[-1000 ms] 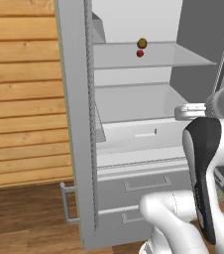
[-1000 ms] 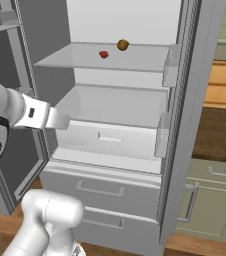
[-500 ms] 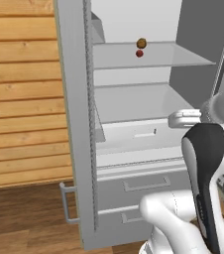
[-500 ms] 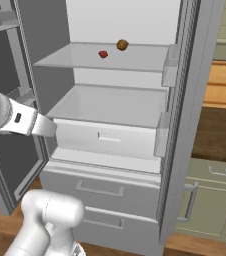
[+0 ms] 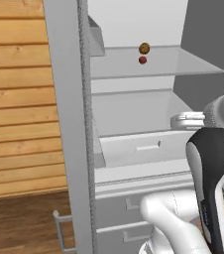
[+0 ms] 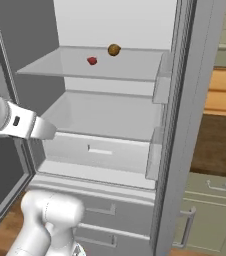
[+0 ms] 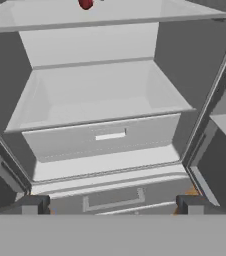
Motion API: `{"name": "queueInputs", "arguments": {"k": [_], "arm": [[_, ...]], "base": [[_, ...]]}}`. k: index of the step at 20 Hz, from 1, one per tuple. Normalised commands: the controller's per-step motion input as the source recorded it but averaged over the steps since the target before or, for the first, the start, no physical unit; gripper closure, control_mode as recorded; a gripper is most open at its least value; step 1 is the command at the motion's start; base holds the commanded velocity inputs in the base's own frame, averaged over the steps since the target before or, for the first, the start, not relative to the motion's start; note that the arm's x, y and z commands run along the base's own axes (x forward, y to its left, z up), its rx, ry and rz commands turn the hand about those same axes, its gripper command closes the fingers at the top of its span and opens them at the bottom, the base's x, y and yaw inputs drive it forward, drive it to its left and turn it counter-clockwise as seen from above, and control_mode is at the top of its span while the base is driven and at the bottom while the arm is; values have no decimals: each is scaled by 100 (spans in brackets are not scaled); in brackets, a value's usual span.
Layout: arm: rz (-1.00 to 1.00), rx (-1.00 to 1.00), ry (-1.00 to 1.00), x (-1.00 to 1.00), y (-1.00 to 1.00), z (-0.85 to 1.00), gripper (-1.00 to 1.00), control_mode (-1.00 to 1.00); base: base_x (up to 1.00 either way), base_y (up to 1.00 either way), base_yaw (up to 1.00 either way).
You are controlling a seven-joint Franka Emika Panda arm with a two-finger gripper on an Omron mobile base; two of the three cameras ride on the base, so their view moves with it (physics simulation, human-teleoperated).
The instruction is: Take the strawberry from the fridge and place it on top of the pancake, located on the dining counter.
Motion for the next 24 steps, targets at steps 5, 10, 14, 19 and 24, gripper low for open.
{"name": "queueInputs", "arguments": {"k": [5, 10, 14, 19, 24], "arm": [[0, 0, 0, 0, 0, 0, -100, 100], [0, 0, 0, 3, 0, 13, -100, -100], [4, 0, 0, -11, -1, 89, -100, -100], [3, 0, 0, -5, 0, 78, -100, -100], [5, 0, -6, 24, 1, 22, -100, -100]], "base": [[100, -19, 1], [74, -11, 1], [0, 0, 0], [0, 0, 0], [0, 0, 0]]}}
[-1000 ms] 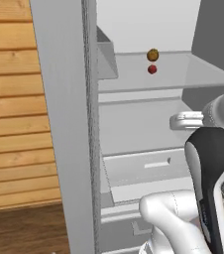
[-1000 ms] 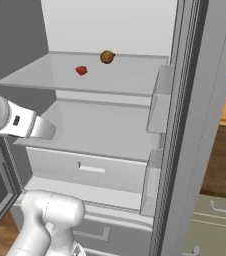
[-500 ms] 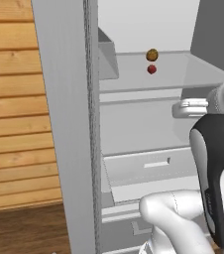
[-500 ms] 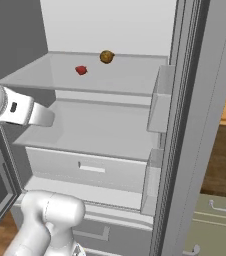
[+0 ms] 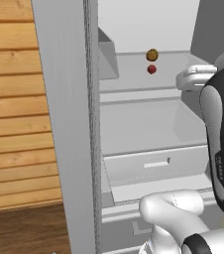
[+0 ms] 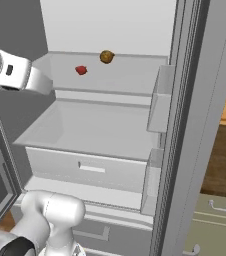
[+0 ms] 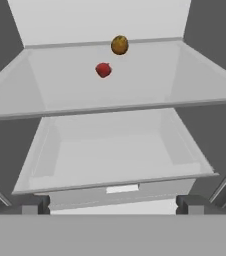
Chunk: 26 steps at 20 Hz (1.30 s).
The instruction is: Take the strawberry from the fridge and place it on top of the pancake, located on the dining counter.
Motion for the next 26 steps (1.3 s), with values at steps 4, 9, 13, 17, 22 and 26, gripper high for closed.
{"name": "queueInputs", "arguments": {"k": [4, 9, 13, 17, 22, 26], "arm": [[6, 0, -9, 21, 0, -4, -100, -100], [4, 0, -5, 53, 1, -22, -100, -100], [0, 0, -4, 64, 0, -5, -100, -100], [0, 0, 0, 58, 0, 0, -100, -100], [0, 0, 4, 55, 0, 0, -100, -100], [0, 0, 0, 49, 0, -9, -100, -100]], "base": [[0, 0, 0], [0, 0, 0], [0, 0, 0], [0, 0, 0], [0, 0, 0], [0, 0, 0]]}}
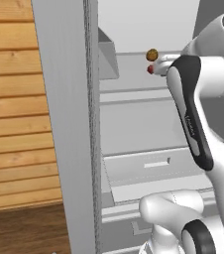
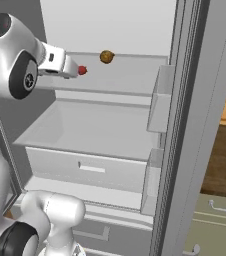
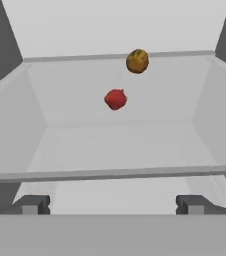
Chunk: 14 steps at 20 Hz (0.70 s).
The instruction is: Take the strawberry from the fridge and place it on top of the pancake, located on the dining counter.
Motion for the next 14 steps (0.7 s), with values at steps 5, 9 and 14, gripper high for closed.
{"name": "queueInputs", "arguments": {"k": [5, 9, 14], "arm": [[0, -2, 0, 46, 0, -17, -100, -100], [0, -2, 0, 39, 0, -30, -100, -100], [0, -1, 0, 48, 0, -24, -100, -100]], "base": [[0, 0, 0], [0, 0, 0], [0, 0, 0]]}}
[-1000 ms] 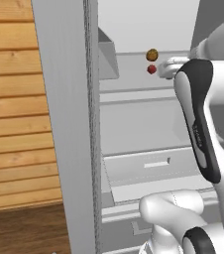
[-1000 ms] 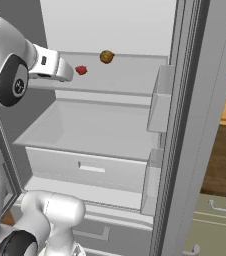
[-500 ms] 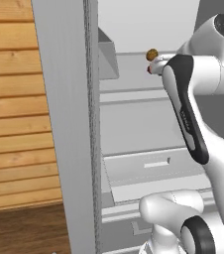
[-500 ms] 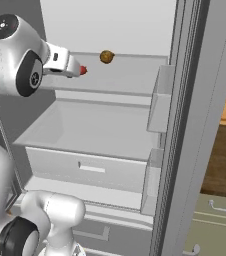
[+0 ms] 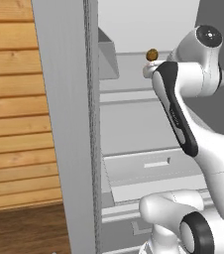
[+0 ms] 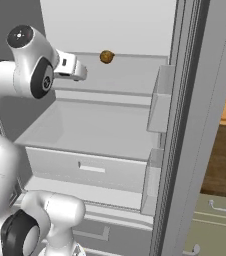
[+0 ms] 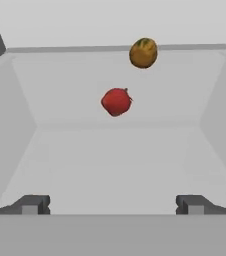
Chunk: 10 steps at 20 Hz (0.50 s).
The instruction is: Take the strawberry from the fridge and place it on top of the pancake, located on the dining counter.
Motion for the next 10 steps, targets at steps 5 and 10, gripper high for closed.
{"name": "queueInputs", "arguments": {"k": [5, 10], "arm": [[0, 0, 4, 57, 0, 0, -100, -100], [0, 0, 11, 51, 0, 0, -100, -100]], "base": [[0, 0, 0], [0, 0, 0]]}}
